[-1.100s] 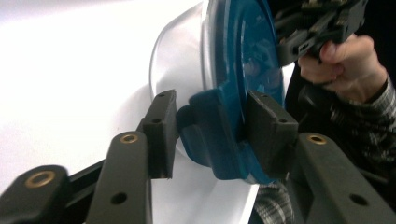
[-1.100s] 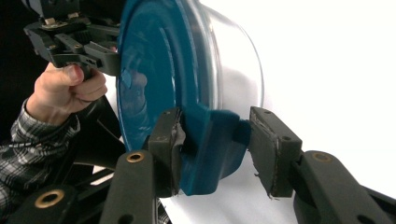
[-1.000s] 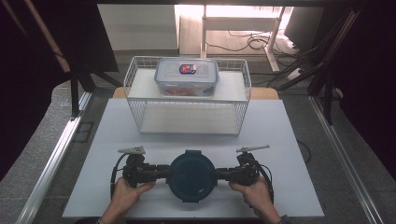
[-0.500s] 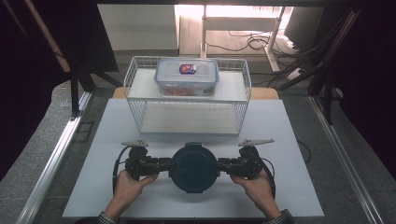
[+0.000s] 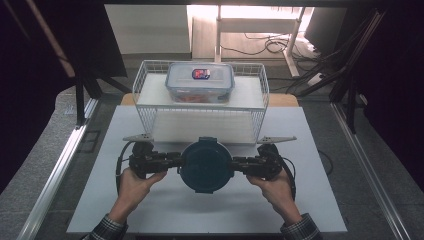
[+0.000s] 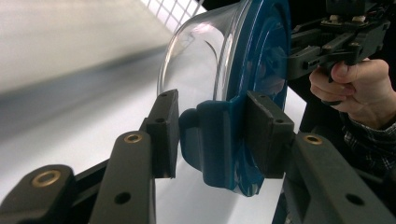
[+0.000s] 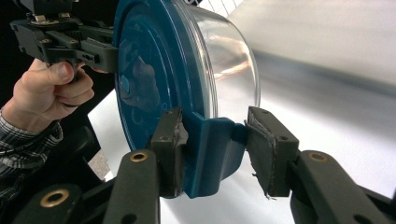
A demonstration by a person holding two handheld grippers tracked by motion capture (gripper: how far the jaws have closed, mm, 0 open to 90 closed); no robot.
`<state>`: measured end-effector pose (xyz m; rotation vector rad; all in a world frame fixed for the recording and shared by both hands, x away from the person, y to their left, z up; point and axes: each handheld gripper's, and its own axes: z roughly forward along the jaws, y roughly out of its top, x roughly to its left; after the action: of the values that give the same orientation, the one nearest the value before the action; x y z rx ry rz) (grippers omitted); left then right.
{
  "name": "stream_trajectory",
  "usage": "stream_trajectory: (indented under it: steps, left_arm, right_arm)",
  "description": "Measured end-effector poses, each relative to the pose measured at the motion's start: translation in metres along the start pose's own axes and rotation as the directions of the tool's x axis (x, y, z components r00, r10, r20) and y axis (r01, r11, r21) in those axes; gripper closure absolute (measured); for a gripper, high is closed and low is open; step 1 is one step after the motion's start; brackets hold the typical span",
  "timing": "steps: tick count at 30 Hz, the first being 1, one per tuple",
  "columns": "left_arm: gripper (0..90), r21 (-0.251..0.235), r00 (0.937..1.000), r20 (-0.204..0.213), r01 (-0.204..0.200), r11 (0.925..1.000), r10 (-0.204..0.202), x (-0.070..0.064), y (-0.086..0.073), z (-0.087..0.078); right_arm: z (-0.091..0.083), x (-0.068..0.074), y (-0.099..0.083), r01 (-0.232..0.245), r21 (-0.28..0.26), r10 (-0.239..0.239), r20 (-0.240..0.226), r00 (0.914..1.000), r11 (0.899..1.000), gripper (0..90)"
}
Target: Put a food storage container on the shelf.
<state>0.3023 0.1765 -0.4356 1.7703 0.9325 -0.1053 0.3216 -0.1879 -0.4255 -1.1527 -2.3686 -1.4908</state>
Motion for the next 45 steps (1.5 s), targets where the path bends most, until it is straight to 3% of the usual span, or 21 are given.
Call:
stream_trajectory:
  steps: [10, 22, 32, 45]
  left_arm:
    - [57.6, -0.04, 0.9996, -0.012, -0.024, 0.9989, 0.024, -0.003, 0.031, -0.01]
    - [57.7, -0.074, 0.9985, -0.027, -0.049, 0.996, 0.047, -0.011, 0.066, -0.025]
    - [57.7, -0.111, 0.9971, -0.028, -0.073, 0.9911, 0.07, -0.018, 0.1, -0.04]
    - [57.6, -0.152, 0.9957, -0.036, -0.09, 0.9842, 0.086, -0.022, 0.153, -0.059]
  right_arm:
    - [-0.008, 0.009, 0.036, 0.05, -0.032, -0.049, 0.029, 0.9984, 0.998, 57.1]
    - [-0.019, 0.017, 0.069, 0.075, -0.069, -0.073, 0.028, 0.9969, 0.995, 57.1]
    - [-0.035, 0.031, 0.113, 0.136, -0.111, -0.131, 0.047, 0.9902, 0.985, 57.3]
    - [-0.047, 0.04, 0.163, 0.155, -0.155, -0.15, 0.046, 0.9877, 0.976, 57.5]
